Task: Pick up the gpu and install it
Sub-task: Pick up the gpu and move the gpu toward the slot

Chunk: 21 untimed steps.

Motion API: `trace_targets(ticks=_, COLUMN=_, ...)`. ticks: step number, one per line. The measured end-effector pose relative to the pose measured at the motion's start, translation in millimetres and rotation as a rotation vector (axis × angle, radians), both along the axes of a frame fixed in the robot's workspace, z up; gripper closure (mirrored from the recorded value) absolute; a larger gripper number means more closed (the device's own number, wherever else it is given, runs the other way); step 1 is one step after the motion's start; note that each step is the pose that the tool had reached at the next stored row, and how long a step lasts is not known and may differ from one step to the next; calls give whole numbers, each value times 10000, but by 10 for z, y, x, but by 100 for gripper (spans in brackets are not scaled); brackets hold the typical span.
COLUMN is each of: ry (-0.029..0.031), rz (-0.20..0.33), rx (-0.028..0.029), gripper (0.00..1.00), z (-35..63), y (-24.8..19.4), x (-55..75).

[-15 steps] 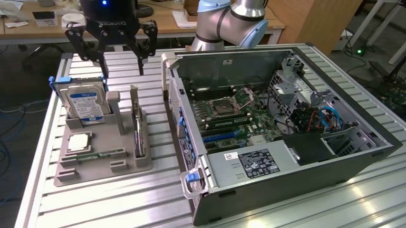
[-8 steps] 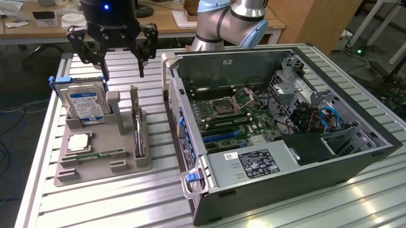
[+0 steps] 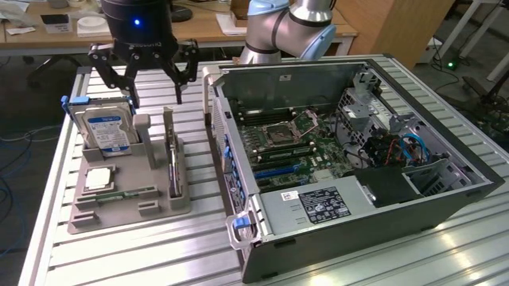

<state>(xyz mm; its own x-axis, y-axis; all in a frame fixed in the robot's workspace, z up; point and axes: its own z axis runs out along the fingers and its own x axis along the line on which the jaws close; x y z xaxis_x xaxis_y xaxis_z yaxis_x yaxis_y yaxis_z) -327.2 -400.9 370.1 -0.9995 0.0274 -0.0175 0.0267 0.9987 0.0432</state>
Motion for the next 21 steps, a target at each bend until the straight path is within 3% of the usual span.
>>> trace_targets(ticks=7, ry=-3, rz=-8, rx=-5, gripper=29, z=-120, y=-17, x=30)
trace_targets(ticks=11, ry=-4, rz=-25, rx=-67, gripper=29, z=-172, y=-27, x=32)
trace_targets(ticks=21, ry=-14, rz=-62, rx=-70, gripper=29, z=-337, y=-27, x=36)
